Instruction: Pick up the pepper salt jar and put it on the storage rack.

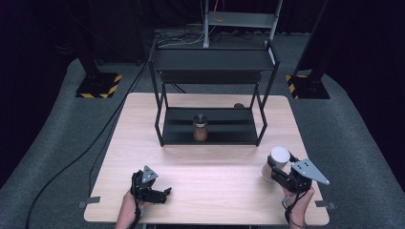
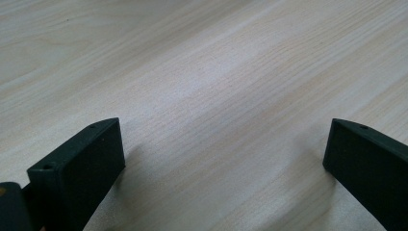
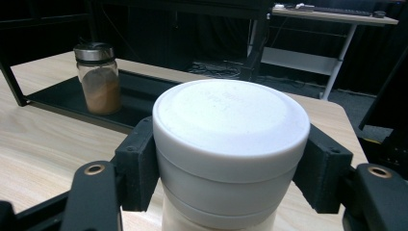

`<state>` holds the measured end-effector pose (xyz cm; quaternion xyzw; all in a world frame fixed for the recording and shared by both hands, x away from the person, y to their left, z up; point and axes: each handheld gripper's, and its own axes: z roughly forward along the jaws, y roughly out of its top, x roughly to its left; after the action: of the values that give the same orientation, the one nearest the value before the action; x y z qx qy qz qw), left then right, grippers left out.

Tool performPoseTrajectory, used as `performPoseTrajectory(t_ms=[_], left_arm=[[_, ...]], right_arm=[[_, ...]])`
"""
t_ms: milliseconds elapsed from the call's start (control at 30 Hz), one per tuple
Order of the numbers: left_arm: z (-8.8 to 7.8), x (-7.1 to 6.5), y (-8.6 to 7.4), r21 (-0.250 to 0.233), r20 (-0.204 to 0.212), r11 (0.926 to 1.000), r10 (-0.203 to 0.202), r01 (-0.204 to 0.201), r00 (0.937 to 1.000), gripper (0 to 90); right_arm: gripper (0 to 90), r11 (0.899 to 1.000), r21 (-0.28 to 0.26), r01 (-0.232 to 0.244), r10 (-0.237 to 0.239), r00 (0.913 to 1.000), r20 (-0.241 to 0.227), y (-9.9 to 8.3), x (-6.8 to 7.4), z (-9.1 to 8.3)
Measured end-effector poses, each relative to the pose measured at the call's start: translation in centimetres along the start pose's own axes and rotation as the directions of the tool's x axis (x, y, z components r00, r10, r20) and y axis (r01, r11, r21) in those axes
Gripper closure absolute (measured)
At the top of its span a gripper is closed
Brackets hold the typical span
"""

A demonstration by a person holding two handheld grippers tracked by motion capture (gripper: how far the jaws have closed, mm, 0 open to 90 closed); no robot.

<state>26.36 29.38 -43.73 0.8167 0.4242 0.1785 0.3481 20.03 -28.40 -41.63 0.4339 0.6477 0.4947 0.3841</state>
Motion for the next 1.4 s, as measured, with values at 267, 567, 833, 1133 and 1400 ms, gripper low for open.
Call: performPoseTrajectory(t_ms=[267,567,833,1133,1400], left_arm=[[0.0,0.0,0.0,0.001,0.000,1.0000,0.001,-0.001,1.0000,0.0],[0.0,0.0,0.0,0.001,0.000,1.0000,0.001,-0.001,1.0000,0.0],[0.0,0.0,0.0,0.001,0.000,1.0000,0.002,-0.002,1.0000,0.0],[0.0,0.0,0.0,0.001,0.000,1.0000,0.001,-0.001,1.0000,0.0],[0.0,0.0,0.0,0.000,0.000,1.0000,0.001,-0.001,1.0000,0.0]], right_arm=[[32.9,1.000,0.010,0.012,-0.012,0.9997,-0.020,0.5,0.2,1.2],[32.9,1.000,0.018,0.008,-0.007,0.9994,-0.034,0.7,0.2,2.6],[32.9,1.000,0.029,0.004,-0.003,0.9988,-0.049,0.8,0.3,3.7],[32.9,0.999,0.030,0.010,-0.008,0.9980,-0.063,1.2,0.4,4.9],[32.9,0.999,0.031,0.017,-0.015,0.9969,-0.077,1.7,0.7,6.1]])
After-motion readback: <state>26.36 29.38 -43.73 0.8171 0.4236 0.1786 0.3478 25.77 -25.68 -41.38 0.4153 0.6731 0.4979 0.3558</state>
